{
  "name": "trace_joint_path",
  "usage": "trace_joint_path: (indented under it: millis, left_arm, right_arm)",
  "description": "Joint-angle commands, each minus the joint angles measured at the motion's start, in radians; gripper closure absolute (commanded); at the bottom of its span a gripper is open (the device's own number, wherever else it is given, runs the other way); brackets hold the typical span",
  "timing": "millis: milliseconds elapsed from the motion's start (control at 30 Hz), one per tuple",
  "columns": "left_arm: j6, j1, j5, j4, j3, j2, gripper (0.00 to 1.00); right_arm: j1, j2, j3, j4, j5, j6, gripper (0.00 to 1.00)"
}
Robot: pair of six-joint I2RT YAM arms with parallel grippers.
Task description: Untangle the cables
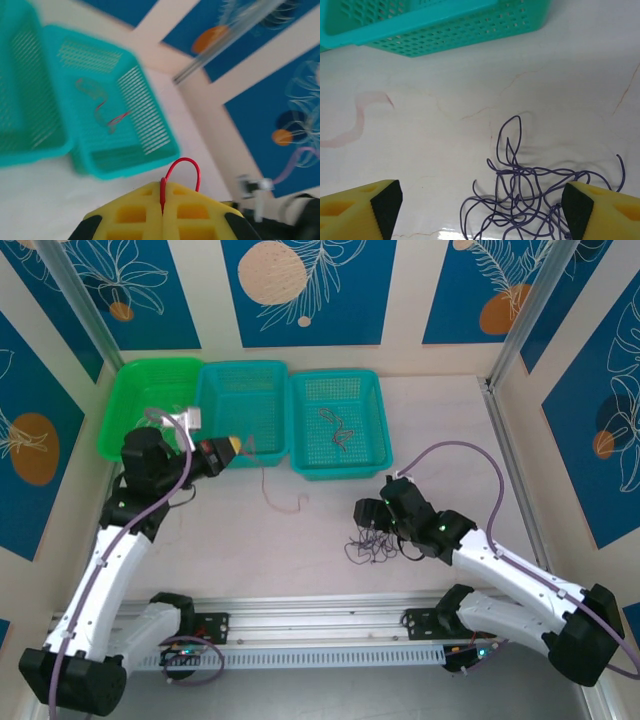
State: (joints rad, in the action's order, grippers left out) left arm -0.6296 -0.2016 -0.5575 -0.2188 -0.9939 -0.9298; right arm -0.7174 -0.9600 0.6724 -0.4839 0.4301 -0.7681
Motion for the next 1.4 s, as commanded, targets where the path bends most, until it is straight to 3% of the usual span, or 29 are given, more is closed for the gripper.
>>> trace_joint_path:
  millis: [0,200,367,533,900,1200,1300,1367]
  left_arm:
    - [0.004,-0.065,-0.025,0.082,-0.141,-0.063,1.0]
    - [0.07,-0.186,0.051,0.111,-0.425,-0.258,1.0]
    - [0.126,-0.191,0.141,0.052,-0.662,-0.428,1.0]
    - [0.129,-0.195,0.146,0.028,-0.843,-0.608,1.0]
    - [0.17,-0.286,0.204,-0.003,-1.094,-0.963,1.0]
    - [0.272,-0.337,0.306,-0.106,-1.203,-1.218,1.0]
    - [0.264,-0.343,0.337,-0.119,-1.216,-1.277,0.6]
    - [0.26,-0.343,0.355,-0.125,-1.222,-1.286,0.42]
  right_arm:
    - [0.039,-0.013,0.016,0.006,-0.093,0.019,0.13]
    - [0.061,0.03,0.022,0.021,-0.152,0.0,0.12]
    - [0.061,0.105,0.052,0.024,-0.232,0.027,0.12]
    - [0.059,0.216,0.088,0.046,-0.271,0.027,0.11]
    - [0.065,0.369,0.186,0.169,-0.206,0.094,0.03]
    - [0.066,0.383,0.205,0.116,-0.213,0.095,0.03]
    - [0.068,0.407,0.191,0.107,-0.193,0.083,0.03]
    - [0.07,0.423,0.183,0.098,-0.178,0.078,0.02]
